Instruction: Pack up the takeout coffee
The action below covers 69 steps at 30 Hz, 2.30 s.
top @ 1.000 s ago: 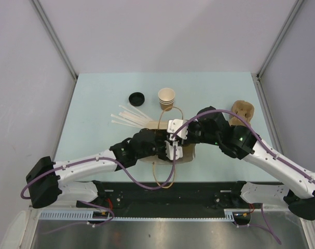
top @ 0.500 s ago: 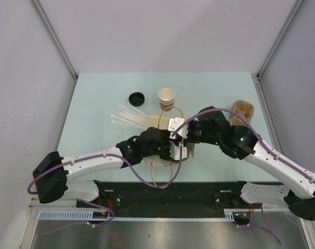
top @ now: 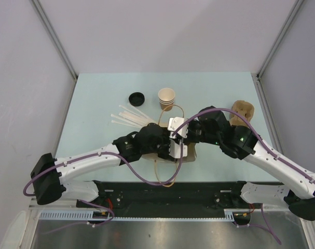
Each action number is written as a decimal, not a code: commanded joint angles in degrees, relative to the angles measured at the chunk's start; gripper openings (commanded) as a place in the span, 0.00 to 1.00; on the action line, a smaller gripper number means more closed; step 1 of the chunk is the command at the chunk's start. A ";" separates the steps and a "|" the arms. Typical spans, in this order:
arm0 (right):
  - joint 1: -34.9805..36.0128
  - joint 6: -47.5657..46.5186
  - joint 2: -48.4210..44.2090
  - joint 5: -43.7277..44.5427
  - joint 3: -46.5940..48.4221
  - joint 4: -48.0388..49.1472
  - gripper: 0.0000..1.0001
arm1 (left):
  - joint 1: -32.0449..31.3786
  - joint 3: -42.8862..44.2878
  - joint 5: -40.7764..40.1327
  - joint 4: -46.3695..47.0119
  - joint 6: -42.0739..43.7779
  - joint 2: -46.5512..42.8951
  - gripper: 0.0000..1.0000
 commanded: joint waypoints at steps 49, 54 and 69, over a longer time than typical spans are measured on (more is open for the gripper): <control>-8.51 9.96 3.02 -18.87 4.65 -3.77 0.00 | 0.11 5.19 0.04 2.49 -0.21 7.73 0.16; -10.97 10.49 4.77 -21.94 5.35 -5.09 0.00 | 0.64 5.80 -0.05 2.05 -0.12 9.23 0.16; -17.12 9.88 8.55 -26.43 6.14 -5.53 0.00 | 1.87 8.17 6.62 4.33 -0.74 11.07 0.15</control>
